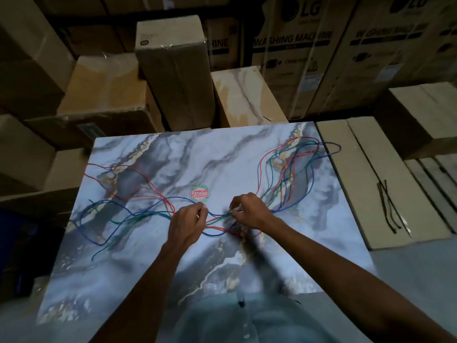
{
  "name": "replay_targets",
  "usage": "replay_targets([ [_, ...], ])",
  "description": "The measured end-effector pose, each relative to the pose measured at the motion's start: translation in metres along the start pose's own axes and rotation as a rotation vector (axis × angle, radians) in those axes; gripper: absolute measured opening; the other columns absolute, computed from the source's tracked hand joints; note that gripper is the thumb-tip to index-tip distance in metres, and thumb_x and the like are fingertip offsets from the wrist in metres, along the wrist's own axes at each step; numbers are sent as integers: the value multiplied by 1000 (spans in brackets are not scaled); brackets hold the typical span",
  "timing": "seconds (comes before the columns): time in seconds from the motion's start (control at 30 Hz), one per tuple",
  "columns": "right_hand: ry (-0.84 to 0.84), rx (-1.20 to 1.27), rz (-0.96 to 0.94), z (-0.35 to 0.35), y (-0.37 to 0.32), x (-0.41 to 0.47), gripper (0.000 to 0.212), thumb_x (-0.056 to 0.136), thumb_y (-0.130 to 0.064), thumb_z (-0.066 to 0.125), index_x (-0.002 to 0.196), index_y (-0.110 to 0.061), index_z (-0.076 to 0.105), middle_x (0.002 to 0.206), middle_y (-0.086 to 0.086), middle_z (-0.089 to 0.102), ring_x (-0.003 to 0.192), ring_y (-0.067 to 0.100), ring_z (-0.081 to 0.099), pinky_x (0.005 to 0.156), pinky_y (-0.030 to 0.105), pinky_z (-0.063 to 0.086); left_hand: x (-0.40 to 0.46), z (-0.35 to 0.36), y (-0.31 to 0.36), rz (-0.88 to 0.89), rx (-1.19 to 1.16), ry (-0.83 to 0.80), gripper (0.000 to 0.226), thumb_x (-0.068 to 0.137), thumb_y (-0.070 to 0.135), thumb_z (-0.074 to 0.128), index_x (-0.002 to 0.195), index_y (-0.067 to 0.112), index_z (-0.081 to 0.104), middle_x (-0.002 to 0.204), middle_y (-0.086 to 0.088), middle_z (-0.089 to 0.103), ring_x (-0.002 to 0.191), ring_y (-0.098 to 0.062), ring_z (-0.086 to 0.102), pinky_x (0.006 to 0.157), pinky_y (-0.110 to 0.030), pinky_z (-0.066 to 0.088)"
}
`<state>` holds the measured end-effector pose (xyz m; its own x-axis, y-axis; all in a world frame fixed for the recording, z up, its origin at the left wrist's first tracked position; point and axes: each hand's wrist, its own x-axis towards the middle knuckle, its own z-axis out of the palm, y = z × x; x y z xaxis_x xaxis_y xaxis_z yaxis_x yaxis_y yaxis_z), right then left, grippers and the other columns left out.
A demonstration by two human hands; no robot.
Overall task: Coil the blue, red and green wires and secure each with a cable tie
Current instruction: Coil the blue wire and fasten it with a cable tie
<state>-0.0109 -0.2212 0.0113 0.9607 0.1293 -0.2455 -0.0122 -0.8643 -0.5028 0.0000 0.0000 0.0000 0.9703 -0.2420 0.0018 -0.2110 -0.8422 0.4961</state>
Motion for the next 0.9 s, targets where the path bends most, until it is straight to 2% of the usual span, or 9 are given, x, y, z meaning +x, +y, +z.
replay_targets([
  [0.13, -17, -8, -23, 5, 4, -3, 39, 72, -35, 53, 96, -18, 78, 95, 10, 77, 95, 36, 68, 84, 41, 56, -3, 9, 2, 26, -42, 37, 45, 96, 45, 33, 83, 18, 66, 75, -1, 71, 73, -26, 66, 65, -39, 52],
  [0.27, 35, 29, -85, 4, 22, 10, 24, 82, -22, 70, 102, -12, 77, 101, 12, 76, 97, 34, 68, 87, 34, 49, 4, 24, -2, 101, -75, 121, 38, 98, 38, 41, 84, 16, 69, 77, -2, 71, 70, -22, 63, 62, -34, 51],
  [0.4, 5, 107, -194, 7, 36, 28, 20, 86, -25, 68, 102, -16, 75, 98, 1, 77, 92, 18, 71, 84, 31, 55, 24, 35, -10, 143, -49, 199, 30, 95, 32, 49, 83, 14, 70, 78, -8, 72, 69, -28, 64, 61, -34, 51],
  [0.47, -37, 83, -266, 10, 39, 36, 16, 87, -21, 69, 101, -15, 75, 97, 0, 77, 90, 15, 70, 82, 30, 54, 34, 38, -12, 156, -29, 203, 28, 93, 34, 50, 83, 16, 70, 78, -8, 72, 72, -32, 64, 61, -36, 52],
  [0.53, -72, 65, -330, 16, 42, 44, 14, 90, -19, 68, 101, -16, 76, 96, -2, 77, 87, 12, 69, 82, 29, 53, 44, 43, -14, 225, 12, 193, 22, 92, 31, 54, 84, 18, 71, 79, -5, 72, 74, -30, 65, 62, -33, 48],
  [0.63, -80, 90, -383, 30, 46, 51, 11, 94, -19, 66, 100, -19, 76, 80, -14, 70, 73, -3, 64, 76, 16, 48, 49, 52, -15, 376, 119, 127, 20, 90, 33, 54, 83, 21, 69, 78, 1, 70, 75, -24, 63, 61, -30, 42],
  [0.7, -56, 99, -406, 37, 48, 52, 12, 96, -20, 65, 99, -20, 77, 73, -16, 65, 67, -9, 60, 70, 10, 43, 53, 58, -19, 448, 174, 113, 25, 88, 38, 50, 81, 23, 68, 77, 2, 69, 75, -23, 61, 61, -33, 46],
  [0.77, -25, 78, -437, 40, 50, 50, 16, 100, -26, 62, 96, -18, 76, 73, -11, 66, 66, -2, 60, 67, 15, 42, 54, 62, -22, 507, 194, 92, 30, 89, 42, 46, 83, 23, 68, 78, 2, 68, 75, -25, 62, 60, -35, 47],
  [0.9, 38, -36, -520, 46, 51, 43, 41, 107, -40, 48, 88, -10, 69, 75, 5, 67, 68, 16, 59, 64, 28, 40, 57, 69, -28, 683, 239, 85, 34, 89, 46, 43, 83, 22, 67, 76, 2, 62, 74, -25, 60, 59, -37, 45],
])
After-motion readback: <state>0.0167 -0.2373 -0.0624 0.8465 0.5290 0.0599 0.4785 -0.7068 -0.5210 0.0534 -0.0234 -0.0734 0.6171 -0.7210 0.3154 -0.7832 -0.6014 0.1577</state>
